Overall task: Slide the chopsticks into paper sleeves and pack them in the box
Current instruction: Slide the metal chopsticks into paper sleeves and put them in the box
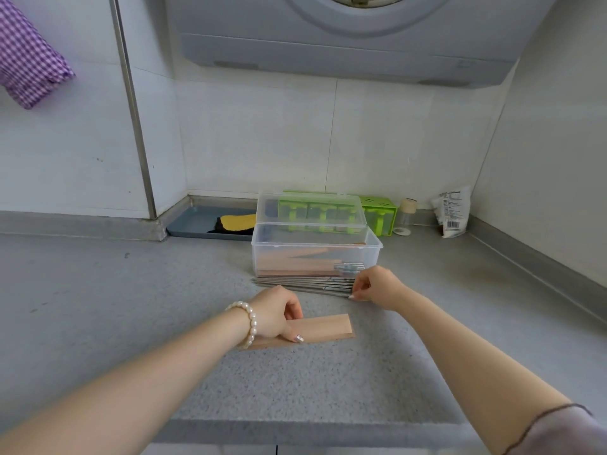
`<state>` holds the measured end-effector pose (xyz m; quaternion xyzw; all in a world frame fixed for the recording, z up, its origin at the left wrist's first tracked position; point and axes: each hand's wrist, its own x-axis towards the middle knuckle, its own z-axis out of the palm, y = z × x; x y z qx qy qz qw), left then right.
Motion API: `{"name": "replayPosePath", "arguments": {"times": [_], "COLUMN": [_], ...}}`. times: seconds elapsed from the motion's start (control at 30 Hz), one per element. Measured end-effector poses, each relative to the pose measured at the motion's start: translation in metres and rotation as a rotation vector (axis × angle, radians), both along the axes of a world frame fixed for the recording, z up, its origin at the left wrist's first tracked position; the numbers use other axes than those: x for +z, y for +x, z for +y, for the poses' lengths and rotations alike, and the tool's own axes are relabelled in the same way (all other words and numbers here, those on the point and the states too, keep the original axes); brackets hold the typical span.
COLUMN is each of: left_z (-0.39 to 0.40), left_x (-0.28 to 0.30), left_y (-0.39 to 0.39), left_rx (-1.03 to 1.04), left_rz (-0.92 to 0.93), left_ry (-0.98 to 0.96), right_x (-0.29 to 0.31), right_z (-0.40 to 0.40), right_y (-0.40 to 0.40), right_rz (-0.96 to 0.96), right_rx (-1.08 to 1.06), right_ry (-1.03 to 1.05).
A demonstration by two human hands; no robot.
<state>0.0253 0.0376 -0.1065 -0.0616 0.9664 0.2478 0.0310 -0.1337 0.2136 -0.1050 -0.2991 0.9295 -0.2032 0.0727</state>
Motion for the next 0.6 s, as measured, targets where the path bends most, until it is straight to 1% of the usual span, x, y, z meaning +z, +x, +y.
{"name": "replayPosePath", "arguments": {"times": [0.17, 0.27, 0.37, 0.47, 0.5, 0.53, 0.6], "left_z": [0.002, 0.003, 0.002, 0.002, 0.002, 0.002, 0.005], "left_x": [0.001, 0.003, 0.007, 0.018, 0.024, 0.028, 0.034], "left_y": [0.006, 0.008, 0.009, 0.011, 0.013, 0.015, 0.02], "left_rx": [0.034, 0.052, 0.061, 0.078, 0.082, 0.079, 0.065], "left_rz": [0.064, 0.094, 0.083, 0.083, 0.074, 0.045, -0.019], "left_ry": [-0.016, -0.028, 0.034, 0.118, 0.17, 0.268, 0.536], "right_x": [-0.004, 0.001, 0.015, 0.028, 0.031, 0.032, 0.037], "right_z": [0.0, 0.0, 0.005, 0.012, 0.014, 0.016, 0.019], "right_y": [0.005, 0.009, 0.016, 0.027, 0.031, 0.033, 0.041], "right_rz": [0.01, 0.026, -0.073, -0.248, -0.333, -0.426, -0.545], "right_rx": [0.007, 0.022, 0.049, 0.06, 0.053, 0.044, 0.038], "right_ry": [0.006, -0.038, -0.193, -0.443, -0.535, -0.606, -0.652]}}
